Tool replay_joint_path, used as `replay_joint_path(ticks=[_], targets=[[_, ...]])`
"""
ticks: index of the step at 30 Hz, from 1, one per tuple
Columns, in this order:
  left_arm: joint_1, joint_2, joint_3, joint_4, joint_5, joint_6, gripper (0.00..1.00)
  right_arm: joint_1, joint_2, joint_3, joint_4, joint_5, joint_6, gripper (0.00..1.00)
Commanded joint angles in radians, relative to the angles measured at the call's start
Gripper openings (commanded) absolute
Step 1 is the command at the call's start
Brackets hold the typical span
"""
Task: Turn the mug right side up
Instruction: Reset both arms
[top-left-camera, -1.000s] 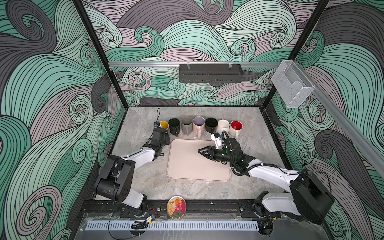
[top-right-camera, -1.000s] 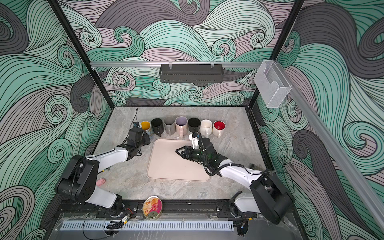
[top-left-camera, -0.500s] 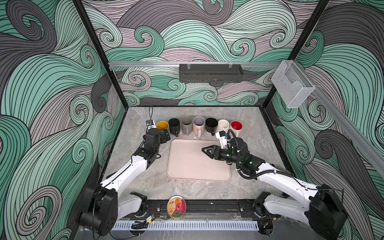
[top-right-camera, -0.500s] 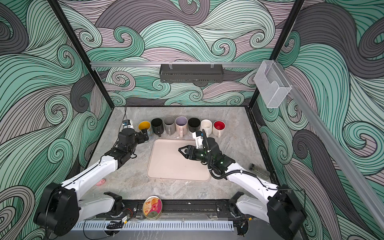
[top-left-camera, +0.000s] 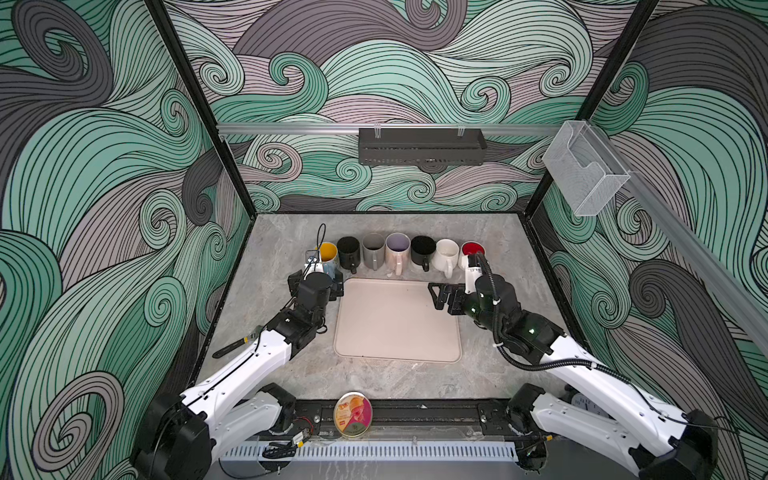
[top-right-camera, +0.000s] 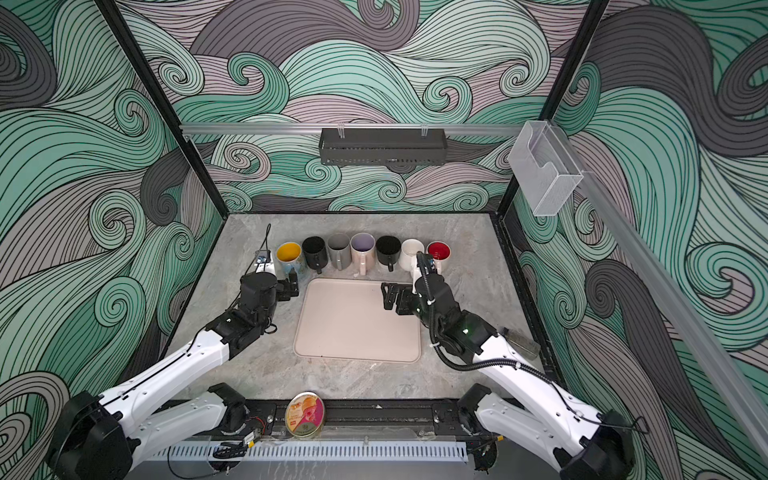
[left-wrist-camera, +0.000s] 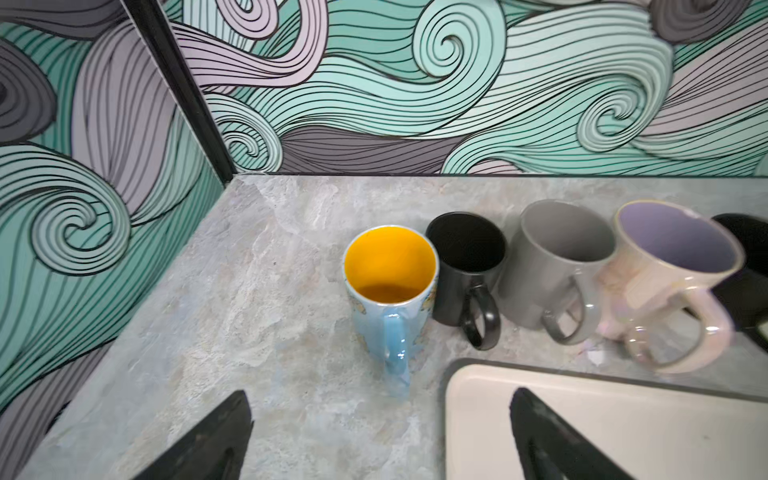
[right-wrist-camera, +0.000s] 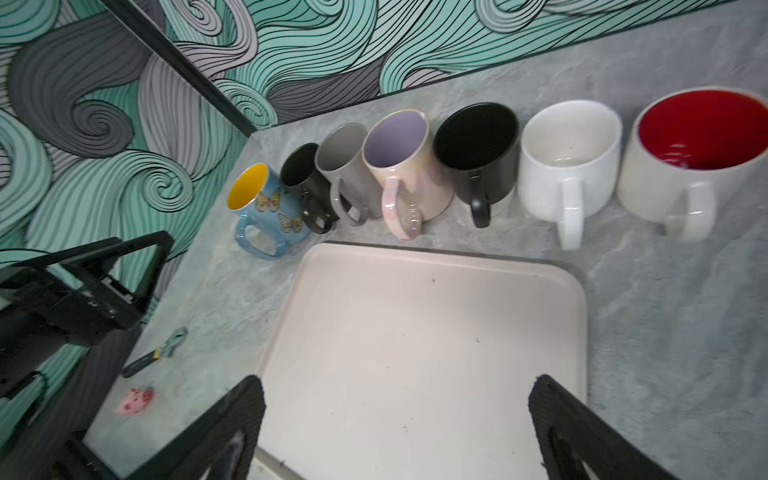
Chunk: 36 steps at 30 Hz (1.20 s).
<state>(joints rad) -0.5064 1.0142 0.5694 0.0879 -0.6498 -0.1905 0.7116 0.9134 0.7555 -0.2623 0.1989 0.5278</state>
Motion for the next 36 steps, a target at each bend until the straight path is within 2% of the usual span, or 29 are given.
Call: replay_joint_path(ticks=[1, 3, 7, 10, 12, 15, 17, 20, 21, 23, 25, 27, 29, 31, 33, 35, 36], targets=[[0.016, -0.027, -0.063, 0.205, -0.186, 0.125, 0.99, 0.038, -0.053, -0.016, 0.008, 0.232, -0.129, 1.00], [0.072, -0.027, -0.100, 0.305, -0.211, 0.180, 0.98, 0.052, -0.059, -0.035, 0.028, 0.287, -0.161, 1.00], [0.208, 0.049, -0.096, 0.333, -0.197, 0.166, 0.99, 0.052, -0.033, -0.054, 0.063, 0.322, -0.207, 1.00], [0.269, 0.168, -0.093, 0.378, -0.195, 0.169, 0.99, 0.052, -0.001, -0.058, 0.083, 0.371, -0.203, 1.00], [0.306, 0.257, -0.105, 0.436, -0.151, 0.155, 0.99, 0.049, 0.024, -0.069, 0.109, 0.404, -0.203, 1.00], [0.349, 0.440, -0.132, 0.636, -0.139, 0.132, 0.99, 0.025, 0.069, -0.091, 0.164, 0.404, -0.229, 1.00], [0.353, 0.522, -0.110, 0.702, -0.089, 0.189, 0.99, 0.003, 0.096, -0.105, 0.198, 0.393, -0.243, 0.99], [0.378, 0.495, -0.063, 0.551, -0.031, 0.138, 0.99, -0.035, 0.118, -0.139, 0.288, 0.372, -0.292, 1.00], [0.409, 0.476, -0.070, 0.521, 0.048, 0.113, 0.98, -0.052, 0.127, -0.153, 0.331, 0.371, -0.311, 1.00], [0.472, 0.467, -0.099, 0.561, 0.177, 0.095, 0.99, -0.085, 0.154, -0.195, 0.437, 0.386, -0.362, 1.00], [0.498, 0.454, -0.101, 0.538, 0.236, 0.073, 0.99, -0.122, 0.213, -0.234, 0.561, 0.405, -0.421, 1.00], [0.545, 0.500, -0.143, 0.638, 0.375, 0.082, 0.99, -0.169, 0.271, -0.237, 0.600, 0.408, -0.441, 1.00], [0.545, 0.556, -0.194, 0.840, 0.405, 0.121, 0.99, -0.207, 0.296, -0.219, 0.577, 0.402, -0.419, 1.00], [0.546, 0.539, -0.174, 0.777, 0.412, 0.116, 0.99, -0.238, 0.298, -0.219, 0.590, 0.367, -0.438, 1.00], [0.546, 0.494, -0.117, 0.579, 0.411, 0.087, 0.99, -0.259, 0.306, -0.228, 0.634, 0.373, -0.485, 1.00], [0.545, 0.534, -0.145, 0.706, 0.416, 0.120, 0.99, -0.306, 0.319, -0.223, 0.647, 0.332, -0.483, 1.00], [0.545, 0.533, -0.142, 0.704, 0.418, 0.121, 0.99, -0.331, 0.329, -0.215, 0.646, 0.306, -0.476, 1.00]])
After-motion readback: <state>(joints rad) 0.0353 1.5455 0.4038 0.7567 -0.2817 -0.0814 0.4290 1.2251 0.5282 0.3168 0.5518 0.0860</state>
